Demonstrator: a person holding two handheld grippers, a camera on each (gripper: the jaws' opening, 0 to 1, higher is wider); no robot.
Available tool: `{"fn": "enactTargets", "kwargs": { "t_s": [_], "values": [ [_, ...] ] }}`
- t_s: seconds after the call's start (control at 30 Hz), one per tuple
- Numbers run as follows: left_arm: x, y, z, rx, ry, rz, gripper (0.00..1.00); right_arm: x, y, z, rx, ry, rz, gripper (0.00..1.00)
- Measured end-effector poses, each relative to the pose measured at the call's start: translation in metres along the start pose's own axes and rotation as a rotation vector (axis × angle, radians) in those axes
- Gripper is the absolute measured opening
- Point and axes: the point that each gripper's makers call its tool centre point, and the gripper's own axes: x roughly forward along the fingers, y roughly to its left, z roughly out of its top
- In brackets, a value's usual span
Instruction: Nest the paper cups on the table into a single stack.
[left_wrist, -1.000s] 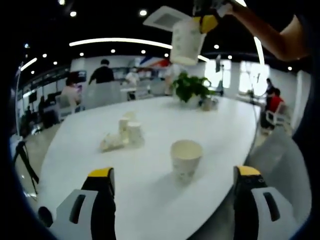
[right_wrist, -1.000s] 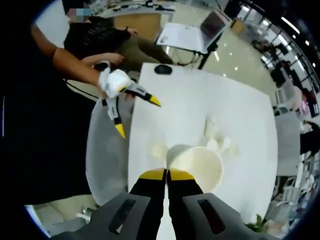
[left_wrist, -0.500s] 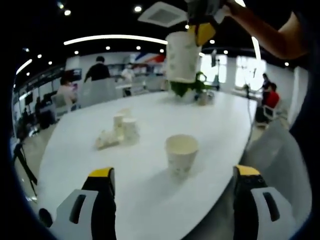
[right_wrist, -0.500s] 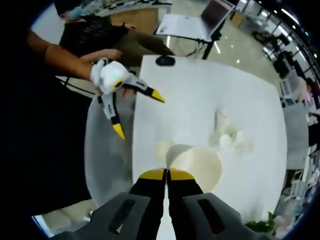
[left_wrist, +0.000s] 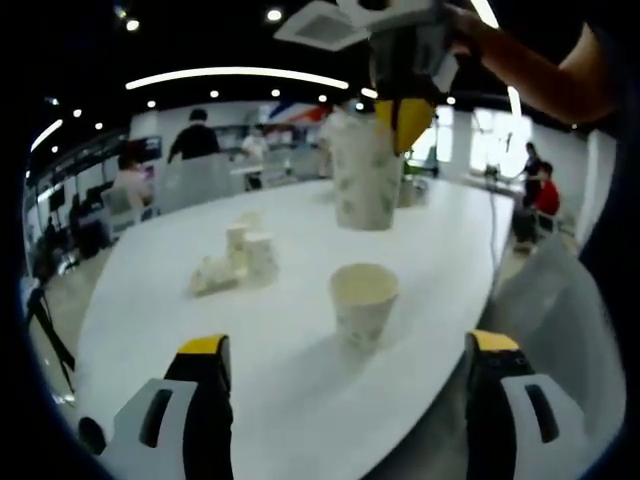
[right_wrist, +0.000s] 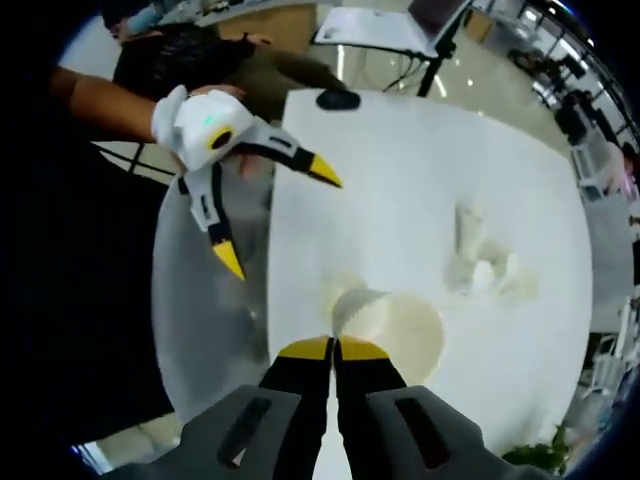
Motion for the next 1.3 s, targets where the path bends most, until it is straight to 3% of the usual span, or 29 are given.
{"fn": "enactTargets", "kwargs": {
  "t_s": [0.23, 0.37, 0.63, 0.9, 1.03, 1.3],
  "values": [
    [0.000, 0.002, 0.000, -0.007, -0.004, 0.007, 0.95, 0.022, -0.001, -0.004, 0.031, 0.003, 0.019, 0.00],
    [0.000, 0.002, 0.000, -0.008, -0.002, 0.010, 0.94, 0.035, 0.000, -0.005, -0.008, 0.010, 0.016, 0.00],
    [0.000, 0.003, -0.001, -0.010, 0.000, 0.012, 0.94, 0.061, -0.002, -0.015, -0.023, 0.073, -0.010, 0.00],
    [-0.001, 0.003, -0.001, -0.011, 0.000, 0.016, 0.93, 0.083, 0.013, -0.016, -0.025, 0.078, 0.024, 0.00],
    [-0.001, 0.003, -0.001, -0.007, 0.003, 0.015, 0.93, 0.100, 0.013, -0.020, -0.022, 0.085, 0.012, 0.00],
    [-0.001, 0.004, 0.000, -0.008, -0.001, 0.019, 0.92, 0.114, 0.008, -0.025, -0.006, 0.067, 0.007, 0.00]
  ]
}}
